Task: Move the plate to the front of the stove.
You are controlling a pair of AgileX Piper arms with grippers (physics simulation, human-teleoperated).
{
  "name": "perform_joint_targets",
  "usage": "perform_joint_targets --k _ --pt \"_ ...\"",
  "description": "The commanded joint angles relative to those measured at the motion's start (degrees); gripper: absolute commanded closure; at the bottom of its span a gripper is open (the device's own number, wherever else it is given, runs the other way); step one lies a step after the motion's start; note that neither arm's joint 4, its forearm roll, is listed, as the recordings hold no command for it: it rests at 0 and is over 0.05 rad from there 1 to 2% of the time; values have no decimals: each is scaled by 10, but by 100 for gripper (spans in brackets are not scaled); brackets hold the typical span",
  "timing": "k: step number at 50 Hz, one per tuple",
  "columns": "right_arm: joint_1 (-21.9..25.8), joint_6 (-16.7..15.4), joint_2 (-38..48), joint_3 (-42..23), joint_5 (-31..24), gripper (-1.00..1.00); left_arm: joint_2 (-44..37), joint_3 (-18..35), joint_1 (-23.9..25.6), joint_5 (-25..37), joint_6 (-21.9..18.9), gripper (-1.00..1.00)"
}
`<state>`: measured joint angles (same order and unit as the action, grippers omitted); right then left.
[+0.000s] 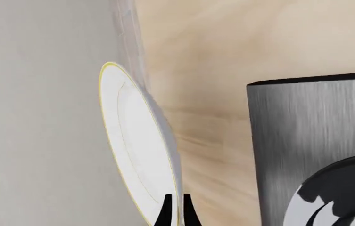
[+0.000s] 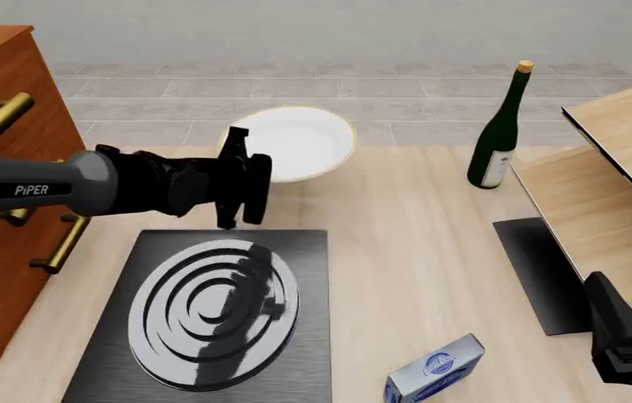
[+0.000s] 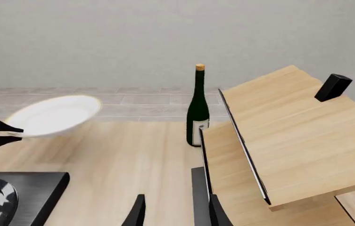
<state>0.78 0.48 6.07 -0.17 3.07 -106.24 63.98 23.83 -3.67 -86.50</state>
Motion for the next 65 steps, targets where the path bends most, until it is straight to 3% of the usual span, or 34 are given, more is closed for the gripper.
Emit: perform_joint_targets --k 1,24,65 --pt "0 0 1 0 0 -100 -1 8 -21 7 -5 100" --pt "0 0 0 0 0 -100 -21 36 -59 33 2 100" --pt "0 -2 1 0 1 -100 -44 12 -101 18 -16 100"
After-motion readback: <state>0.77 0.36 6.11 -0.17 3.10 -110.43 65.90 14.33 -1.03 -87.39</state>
